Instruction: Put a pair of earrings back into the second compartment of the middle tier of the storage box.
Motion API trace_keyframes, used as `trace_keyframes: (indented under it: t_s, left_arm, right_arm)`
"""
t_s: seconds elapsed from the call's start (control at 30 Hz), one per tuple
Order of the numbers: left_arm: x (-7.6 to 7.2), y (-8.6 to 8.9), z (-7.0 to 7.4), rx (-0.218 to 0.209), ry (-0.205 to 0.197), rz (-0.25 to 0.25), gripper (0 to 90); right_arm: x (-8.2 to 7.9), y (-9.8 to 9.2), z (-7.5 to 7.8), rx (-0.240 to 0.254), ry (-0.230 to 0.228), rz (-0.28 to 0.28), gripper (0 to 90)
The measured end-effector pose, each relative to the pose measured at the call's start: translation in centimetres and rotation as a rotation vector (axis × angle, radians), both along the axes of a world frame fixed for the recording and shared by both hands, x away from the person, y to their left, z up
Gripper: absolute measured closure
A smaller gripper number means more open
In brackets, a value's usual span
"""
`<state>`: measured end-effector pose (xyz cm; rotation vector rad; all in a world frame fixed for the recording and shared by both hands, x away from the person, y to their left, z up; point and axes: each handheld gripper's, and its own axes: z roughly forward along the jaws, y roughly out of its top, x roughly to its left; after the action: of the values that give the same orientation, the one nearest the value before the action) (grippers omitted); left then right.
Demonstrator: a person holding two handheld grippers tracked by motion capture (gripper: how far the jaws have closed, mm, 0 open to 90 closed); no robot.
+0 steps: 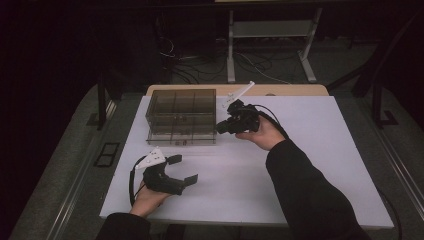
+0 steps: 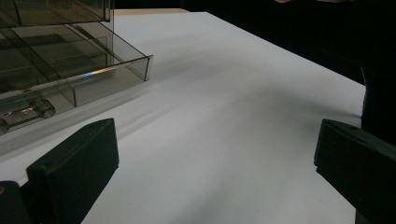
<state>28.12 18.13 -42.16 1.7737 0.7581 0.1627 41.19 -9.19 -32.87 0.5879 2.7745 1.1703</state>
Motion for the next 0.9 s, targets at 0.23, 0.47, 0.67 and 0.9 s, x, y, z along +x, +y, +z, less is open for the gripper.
trace_keyframes:
  t_s: [0.23,0.47,0.67,0.9]
  left_arm:
    - [0.0,0.1,0.1,-0.001,-0.003,0.001,0.0]
    - [0.0,0.1,0.1,0.004,-0.004,-0.006,0.0]
    - [0.0,0.1,0.1,-0.005,-0.003,-0.004,0.0]
    - [0.0,0.1,0.1,-0.005,-0.003,-0.007,0.0]
  right_arm:
    - [0.4,3.6,-0.8,-0.008,0.004,0.046,78.9]
    - [1.4,6.6,-2.3,-0.009,0.003,0.058,78.9]
    - [2.6,8.3,-3.6,0.005,0.015,0.044,78.9]
    - [3.7,9.1,-4.6,0.043,0.036,0.01,77.9]
